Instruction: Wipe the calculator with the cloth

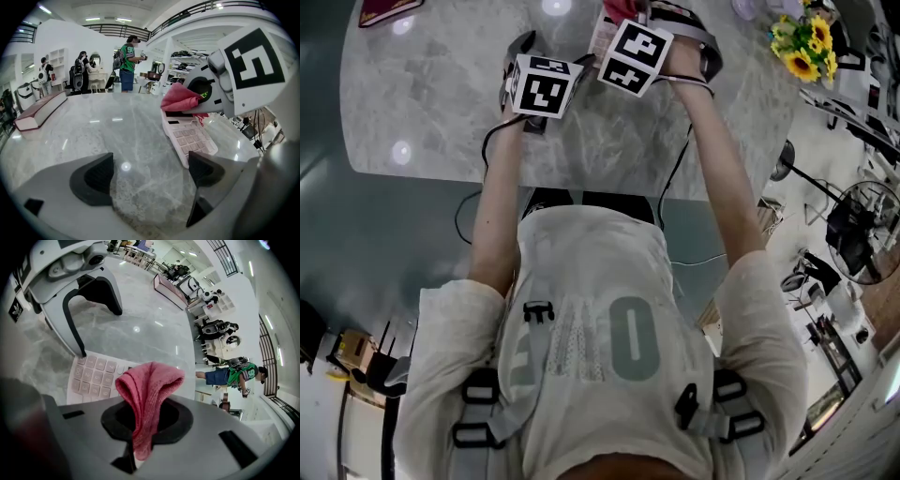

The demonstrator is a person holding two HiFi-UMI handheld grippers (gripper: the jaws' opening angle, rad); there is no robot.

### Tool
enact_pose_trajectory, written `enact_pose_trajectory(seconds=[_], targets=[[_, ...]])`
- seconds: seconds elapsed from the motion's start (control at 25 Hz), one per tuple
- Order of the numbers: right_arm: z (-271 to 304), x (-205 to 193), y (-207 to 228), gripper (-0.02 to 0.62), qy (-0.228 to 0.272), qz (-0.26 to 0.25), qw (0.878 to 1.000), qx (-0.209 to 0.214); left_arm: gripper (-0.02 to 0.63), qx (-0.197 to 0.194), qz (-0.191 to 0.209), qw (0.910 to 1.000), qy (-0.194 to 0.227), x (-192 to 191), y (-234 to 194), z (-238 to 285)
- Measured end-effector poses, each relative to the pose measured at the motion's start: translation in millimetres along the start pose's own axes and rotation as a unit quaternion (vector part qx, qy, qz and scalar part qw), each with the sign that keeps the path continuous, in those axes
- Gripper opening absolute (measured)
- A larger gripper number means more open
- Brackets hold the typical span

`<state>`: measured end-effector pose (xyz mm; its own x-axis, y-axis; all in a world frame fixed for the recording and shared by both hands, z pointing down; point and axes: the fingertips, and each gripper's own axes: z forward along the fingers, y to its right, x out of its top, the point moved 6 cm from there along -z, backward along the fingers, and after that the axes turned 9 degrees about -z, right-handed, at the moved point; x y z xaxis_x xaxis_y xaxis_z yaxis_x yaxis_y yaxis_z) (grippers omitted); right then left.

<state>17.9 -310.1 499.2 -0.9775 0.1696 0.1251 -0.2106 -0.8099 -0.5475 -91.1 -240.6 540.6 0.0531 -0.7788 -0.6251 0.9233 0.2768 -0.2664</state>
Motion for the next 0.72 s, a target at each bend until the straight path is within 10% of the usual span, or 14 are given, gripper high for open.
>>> enact_pose_trajectory(seconds=[0.4,0.72], targets=[[-1,9,-29,0.052,0.002,0.012,1.0,0.018,0.494,-0.011,0.005,0.9998,0.018,-2,0,-3],[-23,20,-71,0.052,0.021,-0.003,0.999,0.035,0.494,-0.036,-0.133,0.9864,0.091,5,-25,-46]])
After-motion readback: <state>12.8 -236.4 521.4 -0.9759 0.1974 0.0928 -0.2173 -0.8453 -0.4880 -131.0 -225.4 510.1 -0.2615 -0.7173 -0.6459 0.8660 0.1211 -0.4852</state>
